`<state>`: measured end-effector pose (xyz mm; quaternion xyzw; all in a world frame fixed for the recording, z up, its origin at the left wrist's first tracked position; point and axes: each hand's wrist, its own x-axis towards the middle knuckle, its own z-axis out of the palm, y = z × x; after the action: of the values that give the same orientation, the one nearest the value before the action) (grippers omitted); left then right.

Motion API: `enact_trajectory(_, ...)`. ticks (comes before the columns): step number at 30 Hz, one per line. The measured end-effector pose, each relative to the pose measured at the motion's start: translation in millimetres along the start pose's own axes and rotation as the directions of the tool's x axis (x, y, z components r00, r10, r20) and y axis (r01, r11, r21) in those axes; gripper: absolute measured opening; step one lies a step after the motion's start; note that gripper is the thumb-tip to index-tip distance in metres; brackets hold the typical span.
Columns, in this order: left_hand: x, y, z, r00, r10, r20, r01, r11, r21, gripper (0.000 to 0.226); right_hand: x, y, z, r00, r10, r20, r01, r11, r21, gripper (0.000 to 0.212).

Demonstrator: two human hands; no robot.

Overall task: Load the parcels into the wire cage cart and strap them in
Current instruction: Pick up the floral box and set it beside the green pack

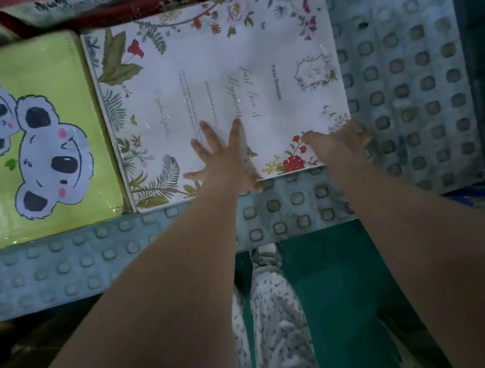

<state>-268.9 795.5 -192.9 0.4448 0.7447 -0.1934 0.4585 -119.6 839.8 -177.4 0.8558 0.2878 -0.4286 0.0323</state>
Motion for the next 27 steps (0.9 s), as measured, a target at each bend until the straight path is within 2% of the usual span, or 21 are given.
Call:
enact_trajectory(5, 2.2, -5.0, -0.5, 0.999, 0.005, -0.033, -0.005, 1.000, 0.015, 0.122, 2.5, -7.0, -0.7, 0.999, -0.034, 0.031, 0.036, 0.998, -0.059, 0.092)
enact_trajectory(11, 0.6, -7.9, -6.3, 0.993, 0.069, -0.093, -0.053, 0.984, 0.169, 0.110, 7.5, -9.4, -0.4, 0.998, -0.006, 0.063, 0.015, 0.990, -0.143, 0.094)
enact_trajectory(15, -8.2, -4.0, -17.2, 0.987, 0.116, -0.108, -0.096, 0.980, 0.176, 0.097, 8.1, -6.6, -1.7, 0.998, -0.022, 0.062, 0.029, 0.993, -0.117, 0.087)
enact_trajectory(17, -15.6, 9.8, -24.0, 0.982, 0.142, -0.122, -0.117, 0.975, 0.189, 0.092, 2.8, -4.8, -3.6, 0.998, -0.038, 0.046, 0.041, 0.997, -0.063, 0.079)
enact_trajectory(22, -40.8, 56.9, -31.1, 0.940, 0.294, -0.172, -0.257, 0.944, 0.205, 0.074, -14.9, 8.7, -29.4, 0.998, -0.029, 0.058, 0.016, 0.978, 0.207, 0.069)
enact_trajectory(27, -79.9, 87.0, -22.3, 0.845, 0.504, -0.177, -0.422, 0.833, 0.357, 0.071, -20.6, 59.4, -70.5, 0.995, -0.079, -0.061, 0.096, 0.930, 0.356, 0.052)
